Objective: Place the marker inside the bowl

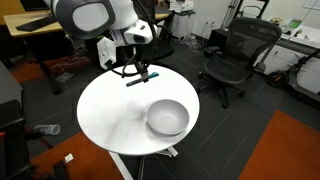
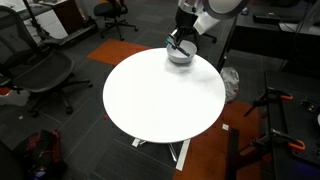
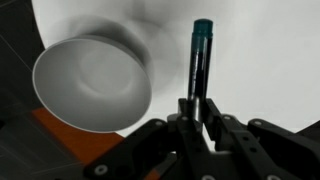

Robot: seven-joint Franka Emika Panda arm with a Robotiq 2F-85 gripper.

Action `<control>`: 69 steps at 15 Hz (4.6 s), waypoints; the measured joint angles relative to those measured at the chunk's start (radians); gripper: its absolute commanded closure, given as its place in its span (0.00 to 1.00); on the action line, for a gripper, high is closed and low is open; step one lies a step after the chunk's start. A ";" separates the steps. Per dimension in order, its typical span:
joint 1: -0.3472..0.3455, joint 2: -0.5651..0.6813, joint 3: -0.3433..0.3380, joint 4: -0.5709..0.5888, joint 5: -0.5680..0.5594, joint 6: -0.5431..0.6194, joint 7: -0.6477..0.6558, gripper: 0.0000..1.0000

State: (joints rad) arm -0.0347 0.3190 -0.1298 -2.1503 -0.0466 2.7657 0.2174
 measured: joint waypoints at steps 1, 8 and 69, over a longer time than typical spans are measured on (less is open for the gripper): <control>-0.005 0.001 -0.007 0.017 0.000 -0.015 0.000 0.95; -0.033 0.049 -0.068 0.146 0.000 -0.114 0.005 0.95; -0.082 -0.332 -0.039 -0.048 0.003 -0.495 -0.116 0.00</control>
State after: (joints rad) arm -0.1171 -0.0133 -0.1688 -2.1986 -0.0435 2.2708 0.1019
